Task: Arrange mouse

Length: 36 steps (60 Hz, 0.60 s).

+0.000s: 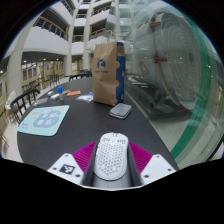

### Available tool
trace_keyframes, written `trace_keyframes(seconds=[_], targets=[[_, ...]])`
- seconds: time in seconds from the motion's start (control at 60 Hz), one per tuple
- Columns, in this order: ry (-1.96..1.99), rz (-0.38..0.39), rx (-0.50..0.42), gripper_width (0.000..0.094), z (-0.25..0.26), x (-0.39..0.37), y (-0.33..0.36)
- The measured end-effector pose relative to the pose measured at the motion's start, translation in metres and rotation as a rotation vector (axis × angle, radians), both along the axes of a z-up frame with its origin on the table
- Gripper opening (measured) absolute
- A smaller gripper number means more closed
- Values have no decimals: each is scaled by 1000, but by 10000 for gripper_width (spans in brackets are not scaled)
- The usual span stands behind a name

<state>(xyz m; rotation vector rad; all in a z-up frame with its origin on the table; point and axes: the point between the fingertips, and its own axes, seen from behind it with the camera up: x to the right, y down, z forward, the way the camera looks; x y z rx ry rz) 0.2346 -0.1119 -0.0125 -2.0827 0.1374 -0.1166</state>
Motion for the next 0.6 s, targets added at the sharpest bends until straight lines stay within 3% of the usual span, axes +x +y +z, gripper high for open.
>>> trace_keyframes(seconds=[0.017,0.15,0.2,0.3,0.467,0.533,0.6], targets=[[6,-4,6,541,0,-1,2],[38,-57,1,364,1,0,1],[52,-78,13,357,15,-1,-1],[51,-106,151,355,95,-21,7],[-20,29,278,354,200,-152,64],[-3,83,284,354,195,-211,89],[40,125,228,353,163,-261,117]])
